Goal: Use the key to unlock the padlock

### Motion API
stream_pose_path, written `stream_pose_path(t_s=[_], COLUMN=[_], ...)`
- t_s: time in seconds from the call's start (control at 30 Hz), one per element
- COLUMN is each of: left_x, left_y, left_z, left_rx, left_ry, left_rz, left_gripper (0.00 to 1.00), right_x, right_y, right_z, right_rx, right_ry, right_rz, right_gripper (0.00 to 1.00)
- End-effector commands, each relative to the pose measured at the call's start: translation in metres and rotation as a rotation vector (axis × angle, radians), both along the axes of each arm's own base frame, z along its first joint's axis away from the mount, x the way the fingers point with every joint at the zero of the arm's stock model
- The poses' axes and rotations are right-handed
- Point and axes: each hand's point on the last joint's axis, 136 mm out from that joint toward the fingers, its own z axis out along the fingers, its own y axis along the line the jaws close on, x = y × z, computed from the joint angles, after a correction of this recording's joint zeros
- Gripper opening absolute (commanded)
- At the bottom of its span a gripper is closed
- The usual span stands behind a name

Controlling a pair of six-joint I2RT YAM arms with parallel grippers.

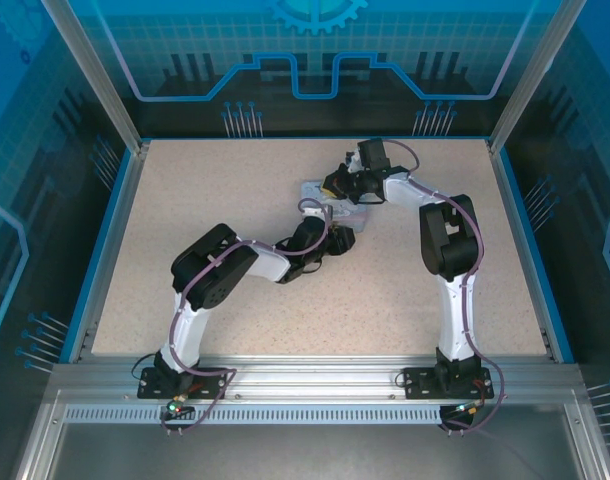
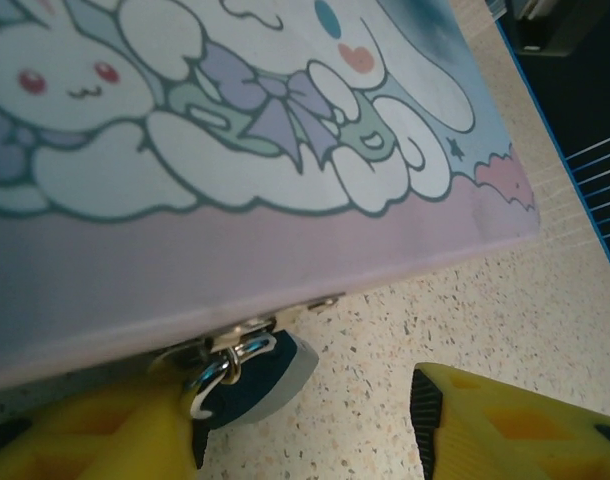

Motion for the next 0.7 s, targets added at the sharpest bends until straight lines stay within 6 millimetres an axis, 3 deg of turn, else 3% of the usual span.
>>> stream_pose_path(t_s=[0.0,0.67], left_x=[-0.005,0.006], left_y=[-0.011,0.007], left_z=[0.014,-0.017], left_rx=[-0.101,-0.083], left_ry=[-0.012,0.092], left_rz=[-0.031,0.136], left_gripper=[0.56,0.44], right_x=[-0.008,-0.009], right_y=[0.001,-0.007], right_z=[-0.019,-0.023], right_rx=[-0.002,0.007], right_ry=[0.058,0.070], right_rz=[0.006,-0.004], right_gripper=[0.00,0.00])
